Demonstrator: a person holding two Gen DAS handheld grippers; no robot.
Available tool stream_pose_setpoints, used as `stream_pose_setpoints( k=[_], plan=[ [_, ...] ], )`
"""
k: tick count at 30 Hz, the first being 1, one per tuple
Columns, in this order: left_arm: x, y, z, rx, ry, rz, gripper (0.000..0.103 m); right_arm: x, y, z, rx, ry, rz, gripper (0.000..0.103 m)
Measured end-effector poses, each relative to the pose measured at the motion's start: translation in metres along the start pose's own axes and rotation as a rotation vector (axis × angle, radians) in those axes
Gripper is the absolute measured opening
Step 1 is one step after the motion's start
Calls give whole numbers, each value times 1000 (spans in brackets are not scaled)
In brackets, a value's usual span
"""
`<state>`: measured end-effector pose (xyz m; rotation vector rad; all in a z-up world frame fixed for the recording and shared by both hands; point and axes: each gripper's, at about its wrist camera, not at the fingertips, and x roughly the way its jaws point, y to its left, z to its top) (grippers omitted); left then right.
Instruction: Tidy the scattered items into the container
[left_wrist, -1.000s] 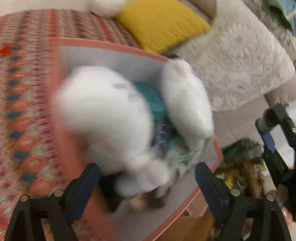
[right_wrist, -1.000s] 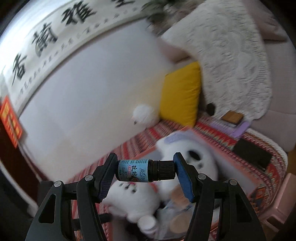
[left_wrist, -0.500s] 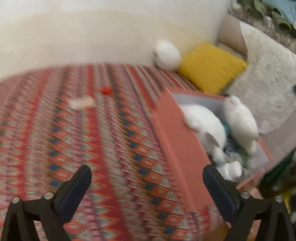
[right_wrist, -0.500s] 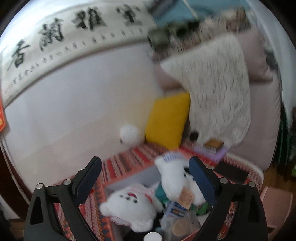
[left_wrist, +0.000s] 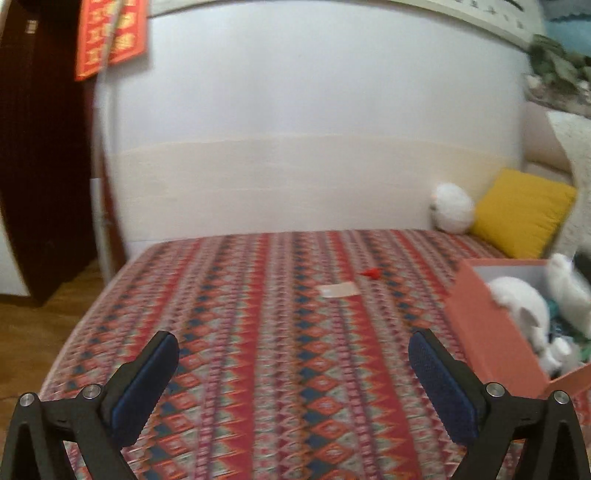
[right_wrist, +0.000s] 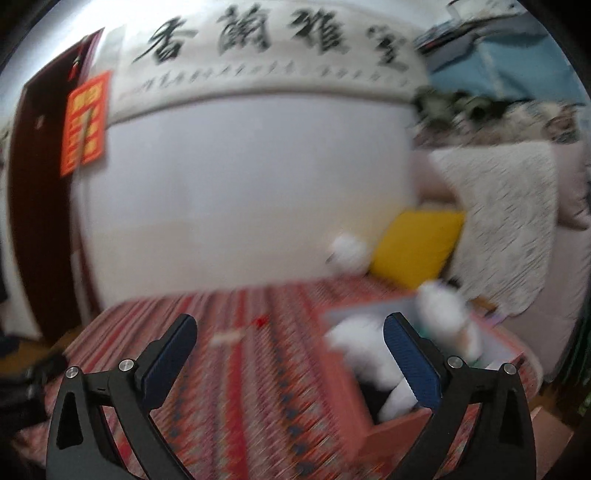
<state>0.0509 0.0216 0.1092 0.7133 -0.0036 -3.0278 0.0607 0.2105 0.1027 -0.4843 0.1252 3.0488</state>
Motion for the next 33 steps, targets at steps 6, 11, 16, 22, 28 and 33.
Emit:
stream_pose_setpoints(
  k=[6,11,16,22,28,33],
  plan=[
    [-13,15,-13,-32,2,83,103,-20,29,-45,6,78,-12,103],
    [-24,12,-29,7,-9,102,103,-40,13,-61,54,94,-68,103],
    [-35,-11,-37,33,12,8,103,-69,-19,-58,105,68,-173,103],
    [-49,-50,-40,88,14,-109,103,-90,-57,-63,145,83,-266,103],
    [-64,-84,-43,131,12,-210,103,-113,-77,-63,158,74,-313,103],
    [-73,-107,-43,154,18,-265,103,-123,-93,-63,177,71,-336,103]
  ],
)
